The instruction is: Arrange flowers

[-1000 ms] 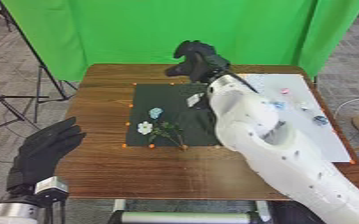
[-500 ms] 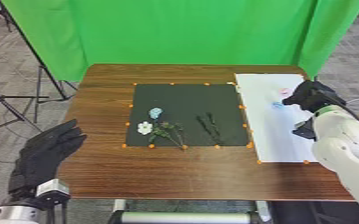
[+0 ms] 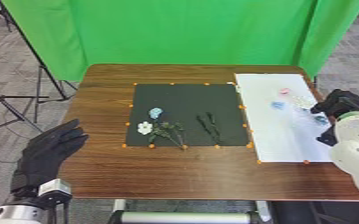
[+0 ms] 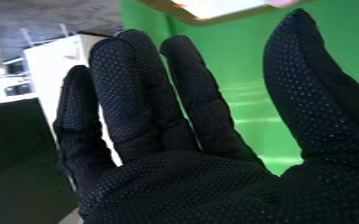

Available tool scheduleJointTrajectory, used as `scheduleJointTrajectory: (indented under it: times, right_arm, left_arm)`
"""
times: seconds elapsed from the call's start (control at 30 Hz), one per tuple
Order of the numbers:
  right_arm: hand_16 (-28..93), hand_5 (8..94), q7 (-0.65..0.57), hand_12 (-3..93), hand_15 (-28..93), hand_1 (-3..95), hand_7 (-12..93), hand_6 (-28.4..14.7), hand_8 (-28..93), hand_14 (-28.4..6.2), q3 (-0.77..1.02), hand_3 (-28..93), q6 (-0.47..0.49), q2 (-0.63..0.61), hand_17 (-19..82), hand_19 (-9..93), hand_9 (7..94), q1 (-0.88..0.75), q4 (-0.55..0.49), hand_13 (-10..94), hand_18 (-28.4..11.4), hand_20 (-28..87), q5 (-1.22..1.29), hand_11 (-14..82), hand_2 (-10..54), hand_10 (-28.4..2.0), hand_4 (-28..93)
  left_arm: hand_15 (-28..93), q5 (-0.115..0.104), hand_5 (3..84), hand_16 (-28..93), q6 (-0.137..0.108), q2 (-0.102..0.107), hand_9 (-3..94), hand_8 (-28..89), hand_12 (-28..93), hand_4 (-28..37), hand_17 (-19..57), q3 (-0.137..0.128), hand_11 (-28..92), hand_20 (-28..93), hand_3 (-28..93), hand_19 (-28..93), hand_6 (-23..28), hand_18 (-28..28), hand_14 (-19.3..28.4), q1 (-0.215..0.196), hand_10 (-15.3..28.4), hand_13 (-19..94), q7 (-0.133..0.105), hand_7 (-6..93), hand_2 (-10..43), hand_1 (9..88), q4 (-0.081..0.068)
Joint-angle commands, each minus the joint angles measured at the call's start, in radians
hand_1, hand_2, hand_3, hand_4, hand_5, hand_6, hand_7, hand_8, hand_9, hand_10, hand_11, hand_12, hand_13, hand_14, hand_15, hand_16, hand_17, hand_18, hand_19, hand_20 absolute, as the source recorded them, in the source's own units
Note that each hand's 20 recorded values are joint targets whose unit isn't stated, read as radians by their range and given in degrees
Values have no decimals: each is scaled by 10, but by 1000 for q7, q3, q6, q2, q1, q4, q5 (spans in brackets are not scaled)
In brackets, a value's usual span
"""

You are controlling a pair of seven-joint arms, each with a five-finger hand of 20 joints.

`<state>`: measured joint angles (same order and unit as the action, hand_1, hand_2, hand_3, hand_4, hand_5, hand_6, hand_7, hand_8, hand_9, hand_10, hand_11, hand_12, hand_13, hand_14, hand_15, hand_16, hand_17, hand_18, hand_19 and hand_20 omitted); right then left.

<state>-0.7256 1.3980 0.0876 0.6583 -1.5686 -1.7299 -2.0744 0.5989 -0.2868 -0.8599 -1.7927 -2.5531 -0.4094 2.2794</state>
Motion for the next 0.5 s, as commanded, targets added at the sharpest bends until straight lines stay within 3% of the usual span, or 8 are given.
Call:
scheduleJointTrajectory:
  times: [0.03, 0.5]
  right_arm:
    - [151, 524, -40, 180, 782, 286, 167, -81, -119, -174, -3, 854, 55, 21, 142, 763, 497, 17, 44, 444, -255, 394, -4, 300, -65, -209, -283]
    - [149, 527, -55, 177, 778, 289, 168, -78, -120, -174, -38, 853, 86, 63, 142, 763, 502, 45, 104, 445, -257, 393, -33, 286, -65, -206, -283]
  left_arm:
    - [570, -7, 456, -122, -7, 6, 379, -81, 86, -121, -95, 12, 344, 118, 826, 574, 137, 214, 284, -5, 223, 271, -13, 124, 48, 273, -4]
    - [570, -12, 456, -121, -8, 6, 379, -80, 86, -121, -95, 14, 343, 118, 825, 574, 136, 214, 283, -11, 224, 271, -20, 125, 49, 273, -5]
